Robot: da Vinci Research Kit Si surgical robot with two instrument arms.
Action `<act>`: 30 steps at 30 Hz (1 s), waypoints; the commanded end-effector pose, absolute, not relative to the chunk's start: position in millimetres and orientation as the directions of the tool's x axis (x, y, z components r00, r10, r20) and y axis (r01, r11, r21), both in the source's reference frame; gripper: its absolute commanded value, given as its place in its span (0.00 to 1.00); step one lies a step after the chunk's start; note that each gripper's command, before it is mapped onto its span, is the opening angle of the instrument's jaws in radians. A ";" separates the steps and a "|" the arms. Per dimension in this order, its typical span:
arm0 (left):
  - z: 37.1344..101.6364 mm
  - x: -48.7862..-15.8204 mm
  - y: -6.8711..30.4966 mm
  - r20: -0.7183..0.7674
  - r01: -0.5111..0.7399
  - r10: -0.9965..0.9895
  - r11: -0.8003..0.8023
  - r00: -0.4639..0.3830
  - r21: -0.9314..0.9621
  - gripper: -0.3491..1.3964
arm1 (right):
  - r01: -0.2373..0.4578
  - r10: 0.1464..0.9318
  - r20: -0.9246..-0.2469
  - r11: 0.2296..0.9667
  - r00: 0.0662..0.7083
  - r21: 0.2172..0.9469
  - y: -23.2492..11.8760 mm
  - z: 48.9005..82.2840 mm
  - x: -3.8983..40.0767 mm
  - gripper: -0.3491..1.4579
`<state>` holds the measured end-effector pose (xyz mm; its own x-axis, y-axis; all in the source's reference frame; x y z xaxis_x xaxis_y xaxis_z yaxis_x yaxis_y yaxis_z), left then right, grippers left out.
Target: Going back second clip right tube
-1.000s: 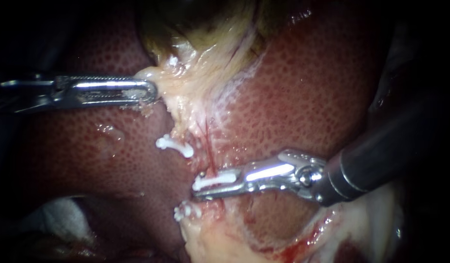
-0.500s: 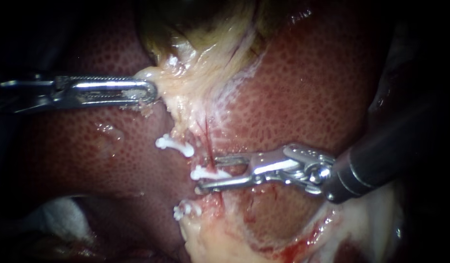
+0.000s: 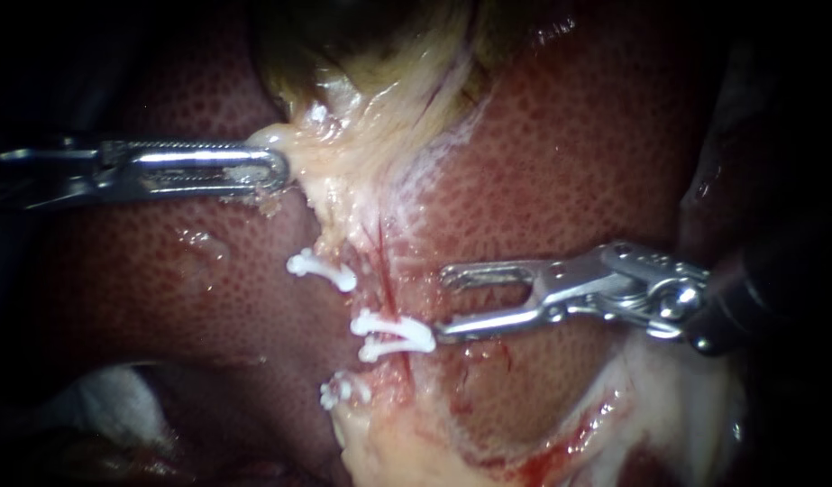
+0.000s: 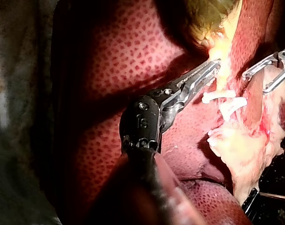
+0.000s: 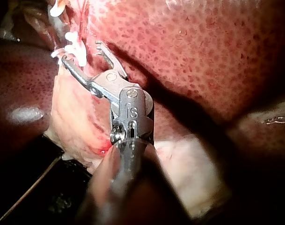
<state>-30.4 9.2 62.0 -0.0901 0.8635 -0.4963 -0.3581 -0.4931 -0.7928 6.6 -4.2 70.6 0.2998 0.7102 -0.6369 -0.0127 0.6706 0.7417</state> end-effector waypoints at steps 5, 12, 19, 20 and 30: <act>62.1 -30.4 9.2 -0.497 -0.358 0.863 -0.494 -0.090 -0.793 0.00 | 0.011 0.674 -0.673 0.704 0.304 0.710 -2.7 67.6 4.8 0.47; 62.6 -30.6 9.0 -0.499 -0.359 0.862 -0.496 -0.091 -0.791 0.00 | 0.026 0.651 -0.695 0.724 0.305 0.690 -1.8 66.0 3.7 0.47; 65.1 -31.9 7.9 -0.506 -0.351 0.856 -0.508 -0.104 -0.787 0.00 | 0.026 0.651 -0.695 0.724 0.306 0.689 -1.9 66.1 3.6 0.47; 65.5 -32.1 7.7 -0.506 -0.352 0.856 -0.510 -0.110 -0.785 0.00 | 0.028 0.646 -0.699 0.728 0.306 0.685 -1.9 66.1 3.5 0.47; 68.8 -37.0 7.1 -0.500 -0.337 0.854 -0.517 -0.142 -0.787 0.00 | 0.029 0.646 -0.699 0.728 0.306 0.685 -1.9 66.1 3.3 0.47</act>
<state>-37.5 7.2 69.1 -0.1416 0.8525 -0.5032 -0.3314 -0.5198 -0.7874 3.3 -1.9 66.1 0.3060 0.6459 -0.6994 0.0292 0.7279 0.6850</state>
